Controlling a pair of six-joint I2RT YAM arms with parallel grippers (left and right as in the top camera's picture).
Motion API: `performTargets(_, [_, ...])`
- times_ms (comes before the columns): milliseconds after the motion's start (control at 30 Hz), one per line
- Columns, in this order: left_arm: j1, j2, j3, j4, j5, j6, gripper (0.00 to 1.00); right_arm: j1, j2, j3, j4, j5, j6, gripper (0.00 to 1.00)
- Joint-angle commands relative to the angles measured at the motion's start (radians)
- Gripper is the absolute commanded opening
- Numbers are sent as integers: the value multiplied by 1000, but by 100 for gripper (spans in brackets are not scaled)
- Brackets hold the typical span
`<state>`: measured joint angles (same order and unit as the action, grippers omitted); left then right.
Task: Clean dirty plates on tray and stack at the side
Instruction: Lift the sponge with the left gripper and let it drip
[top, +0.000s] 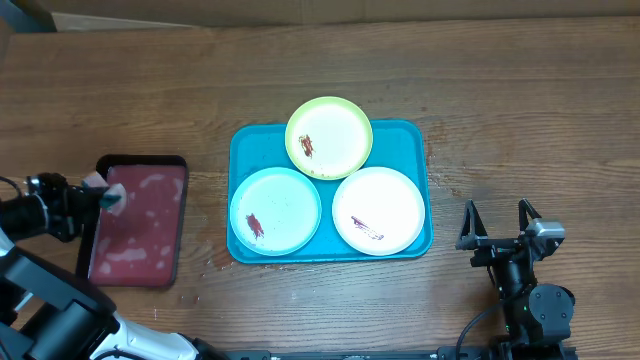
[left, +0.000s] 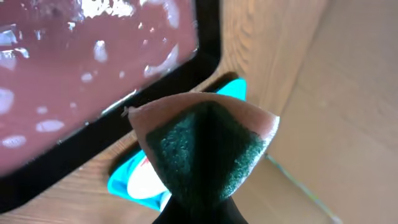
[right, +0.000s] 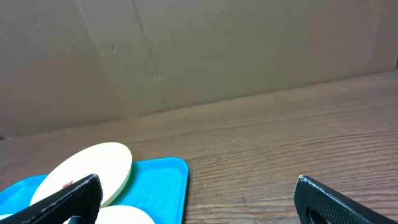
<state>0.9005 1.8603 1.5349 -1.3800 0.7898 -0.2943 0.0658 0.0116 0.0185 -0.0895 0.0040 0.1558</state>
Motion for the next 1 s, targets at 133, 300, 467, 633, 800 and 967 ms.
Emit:
performTargets(133, [-120,38,-121,217,-453,-183,4,-5,-9,-11,5,1,-3,100])
performTargets(300, [-149,35,-53,178,-394,-95,4,-5,-9,-11,5,1,-3,100])
performTargets(467, [-153,18,205,-33,-377,-28,4,-5,-9,-11,5,1,-3,100])
performTargets(633, [-238,-2,155,43,-735,-139,4,-5,-7,-11,5,1,-3,100])
performTargets(800, [-343,3,-24,140,-798,-167,4,-5,-7,-11,5,1,-3,100])
performTargets(967, [-405,-25,137,32,-801,-127,4,-5,-7,-11,5,1,-3,100])
